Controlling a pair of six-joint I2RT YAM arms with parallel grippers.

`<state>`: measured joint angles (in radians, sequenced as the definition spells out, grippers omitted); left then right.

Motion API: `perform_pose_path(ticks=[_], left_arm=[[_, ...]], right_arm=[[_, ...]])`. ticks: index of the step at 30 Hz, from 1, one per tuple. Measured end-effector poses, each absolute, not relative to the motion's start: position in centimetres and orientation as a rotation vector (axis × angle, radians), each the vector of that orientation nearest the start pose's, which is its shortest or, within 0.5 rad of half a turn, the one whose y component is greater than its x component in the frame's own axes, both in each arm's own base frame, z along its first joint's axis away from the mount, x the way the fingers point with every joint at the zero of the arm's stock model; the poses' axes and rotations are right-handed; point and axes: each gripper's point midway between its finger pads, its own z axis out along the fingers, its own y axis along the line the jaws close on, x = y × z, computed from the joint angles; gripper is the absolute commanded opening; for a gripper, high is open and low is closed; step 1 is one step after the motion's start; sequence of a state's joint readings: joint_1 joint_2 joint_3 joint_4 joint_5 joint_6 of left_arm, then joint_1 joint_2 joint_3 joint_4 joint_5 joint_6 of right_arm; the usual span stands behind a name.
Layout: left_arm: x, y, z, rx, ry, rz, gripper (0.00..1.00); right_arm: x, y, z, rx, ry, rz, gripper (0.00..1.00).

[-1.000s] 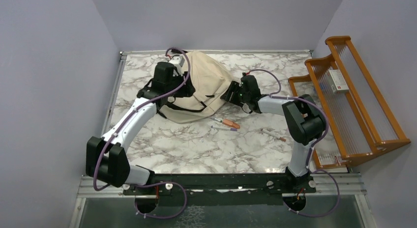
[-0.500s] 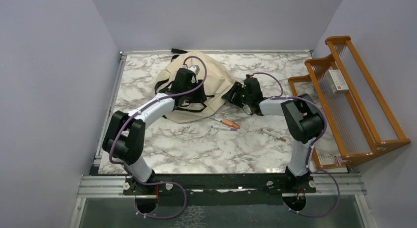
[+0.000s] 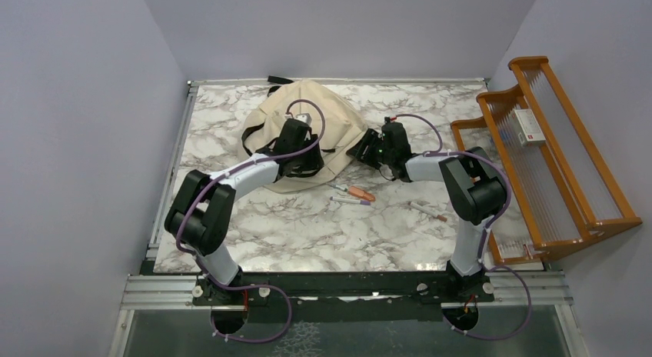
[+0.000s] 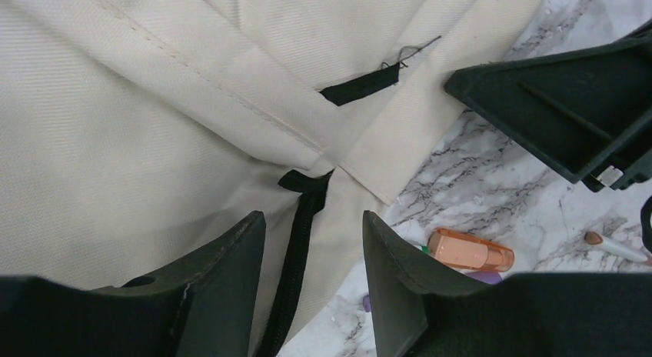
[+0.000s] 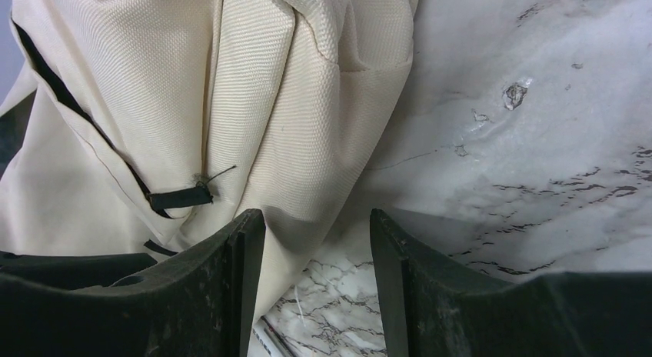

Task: Pack the student bag
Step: Zip the student bag at the center of the board.

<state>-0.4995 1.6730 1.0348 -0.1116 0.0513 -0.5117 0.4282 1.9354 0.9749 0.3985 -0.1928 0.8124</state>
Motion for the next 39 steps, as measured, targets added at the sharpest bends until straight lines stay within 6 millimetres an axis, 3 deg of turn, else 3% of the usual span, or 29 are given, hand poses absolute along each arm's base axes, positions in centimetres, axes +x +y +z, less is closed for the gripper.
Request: perform_pose_path(ticks=[15, 33, 39], left_arm=[[38.0, -23.8, 5.9, -0.109, 2.358, -0.562, 0.49], [38.9, -24.4, 5.1, -0.111, 2.350, -0.556, 0.02], [39.3, -24.8, 5.9, -0.072, 2.338, -0.552, 0.00]], right_arm=[[42.0, 26.2, 4.1, 0.310, 2.248, 0.911, 0.57], [42.0, 26.3, 4.1, 0.308, 2.249, 0.914, 0.57], [41.6, 26.1, 4.2, 0.308, 2.250, 0.914, 0.61]])
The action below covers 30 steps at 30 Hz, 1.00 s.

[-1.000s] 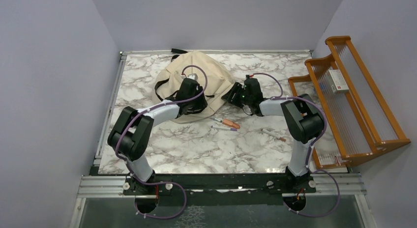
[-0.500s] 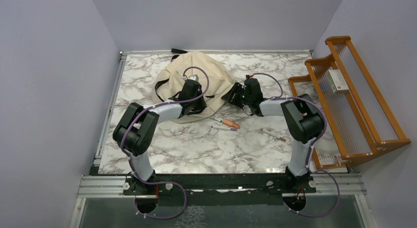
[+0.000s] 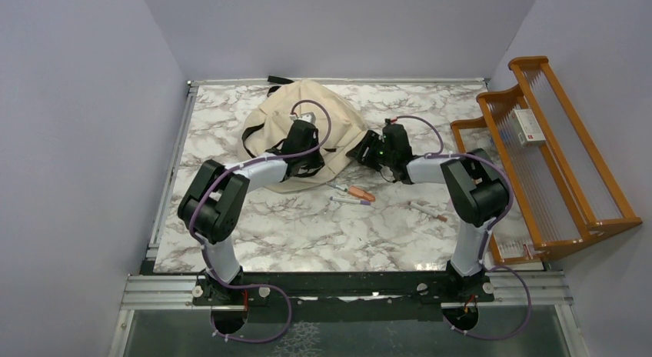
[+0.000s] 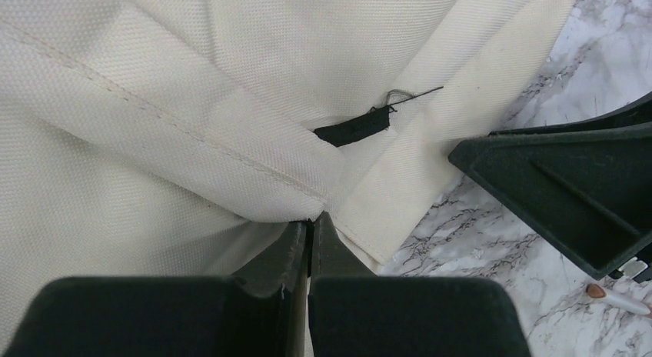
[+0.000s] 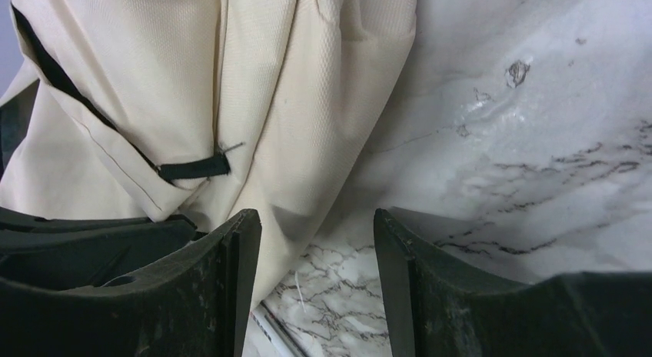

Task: Pack the student bag
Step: Zip the student bag at the center of the board.

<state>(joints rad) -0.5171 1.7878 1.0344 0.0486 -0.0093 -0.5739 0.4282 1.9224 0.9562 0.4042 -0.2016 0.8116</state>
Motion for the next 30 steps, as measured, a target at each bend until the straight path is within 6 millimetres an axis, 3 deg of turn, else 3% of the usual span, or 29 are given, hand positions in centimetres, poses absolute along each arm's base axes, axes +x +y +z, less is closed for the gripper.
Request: perform_pose_path(ticks=[7, 19, 26, 30], left_arm=[[39.5, -25.1, 6.5, 0.021, 2.319, -0.529, 0.00], [39.1, -25.7, 7.7, 0.121, 2.290, -0.541, 0.00], [38.6, -26.9, 8.2, 0.171, 2.276, -0.588, 0.00], [38.5, -27.2, 8.5, 0.181, 2.267, -0.607, 0.00]], right_arm=[[40.3, 25.9, 4.3, 0.340, 2.256, 0.946, 0.63], [39.6, 27.9, 4.5, 0.581, 2.214, 1.219, 0.60], [39.8, 28.4, 4.2, 0.661, 2.199, 1.280, 0.52], [39.9, 28.8, 3.9, 0.670, 2.195, 1.311, 0.41]])
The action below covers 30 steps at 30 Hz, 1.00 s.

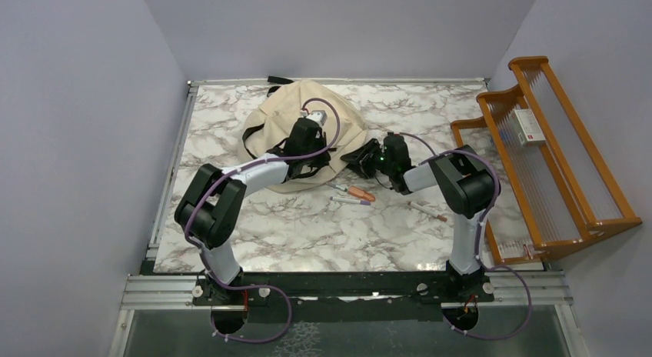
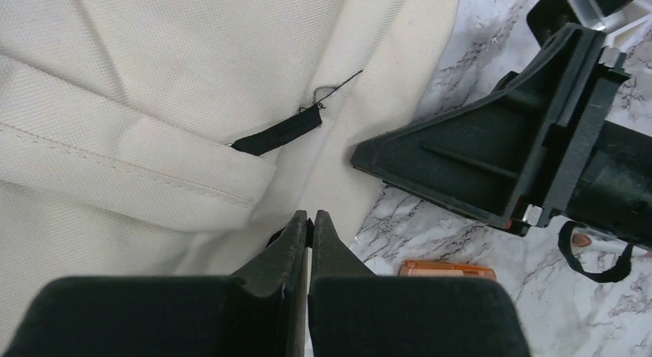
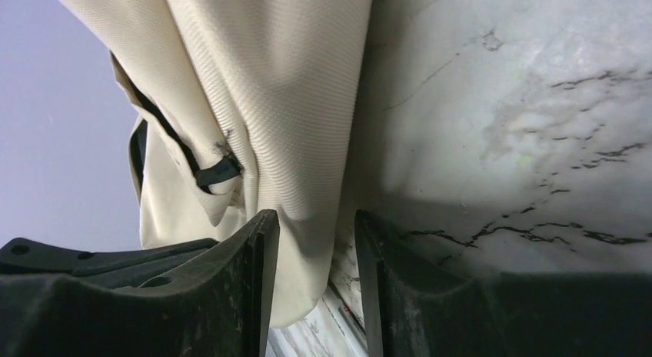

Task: Pack the student bag
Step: Zip the student bag at the center of the board.

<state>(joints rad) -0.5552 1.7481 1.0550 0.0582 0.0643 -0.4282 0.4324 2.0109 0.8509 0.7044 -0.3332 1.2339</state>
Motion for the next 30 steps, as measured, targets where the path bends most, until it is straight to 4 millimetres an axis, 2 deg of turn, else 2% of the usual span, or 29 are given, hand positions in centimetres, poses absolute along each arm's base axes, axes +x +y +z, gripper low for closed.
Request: perform_pose_path(ticks=[3, 9, 30], left_arm=[[38.5, -27.3, 9.0, 0.186, 2.255, -0.611, 0.00], [38.4, -27.2, 10.4, 0.207, 2.223, -0.610, 0.00], [36.9, -22.7, 14.6, 0.193, 2.177, -0.405, 0.00]], right_arm=[[39.9, 28.9, 3.6, 0.673, 2.198, 1.319, 0.32], [40.1, 29.0, 3.9, 0.648, 2.177, 1.326, 0.02], [40.9, 28.5, 5.5, 0.556, 2.125, 1.302, 0.01]])
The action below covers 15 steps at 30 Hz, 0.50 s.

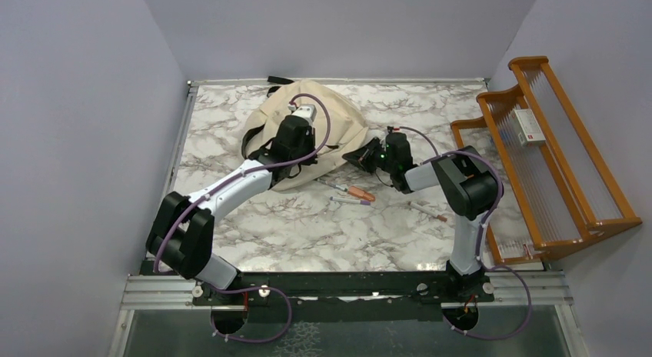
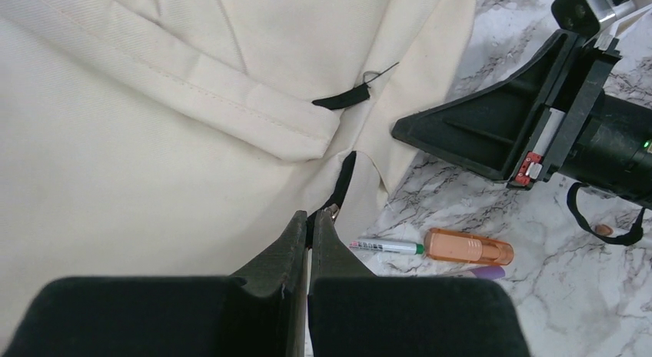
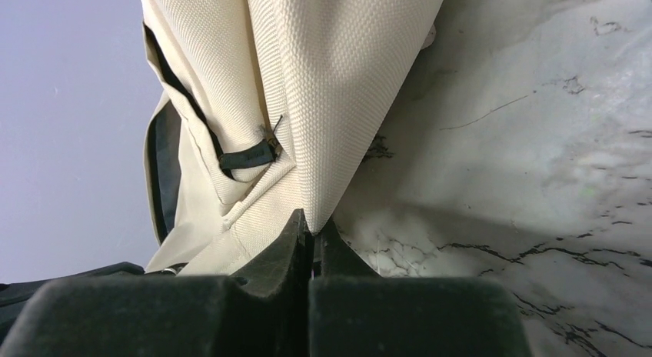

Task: Pack the student bag
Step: Zip the student bag at the center of the board.

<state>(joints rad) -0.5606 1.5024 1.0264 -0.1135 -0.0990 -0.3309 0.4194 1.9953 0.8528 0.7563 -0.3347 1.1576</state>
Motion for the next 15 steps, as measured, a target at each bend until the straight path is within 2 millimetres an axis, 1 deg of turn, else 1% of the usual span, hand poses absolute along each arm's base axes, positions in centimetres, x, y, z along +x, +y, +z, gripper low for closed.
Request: perform_pose_path(ticks=[6, 12, 15], left_arm=[[36.4, -21.8, 15.2, 0.206, 2.175, -0.367, 0.00], [35.9, -20.9, 15.8, 0.241, 2.171, -0.326, 0.00], [35.7, -20.2, 16.0, 0.253, 2.174, -0.294, 0.00]], right_arm=[[41.1, 27.9, 5.7, 0.535, 2.120, 1.279, 0.01], [41.5, 27.2, 5.4, 0.530, 2.122, 1.253, 0.00], [41.6, 26.8, 5.3, 0.527, 2.123, 1.240, 0.00]])
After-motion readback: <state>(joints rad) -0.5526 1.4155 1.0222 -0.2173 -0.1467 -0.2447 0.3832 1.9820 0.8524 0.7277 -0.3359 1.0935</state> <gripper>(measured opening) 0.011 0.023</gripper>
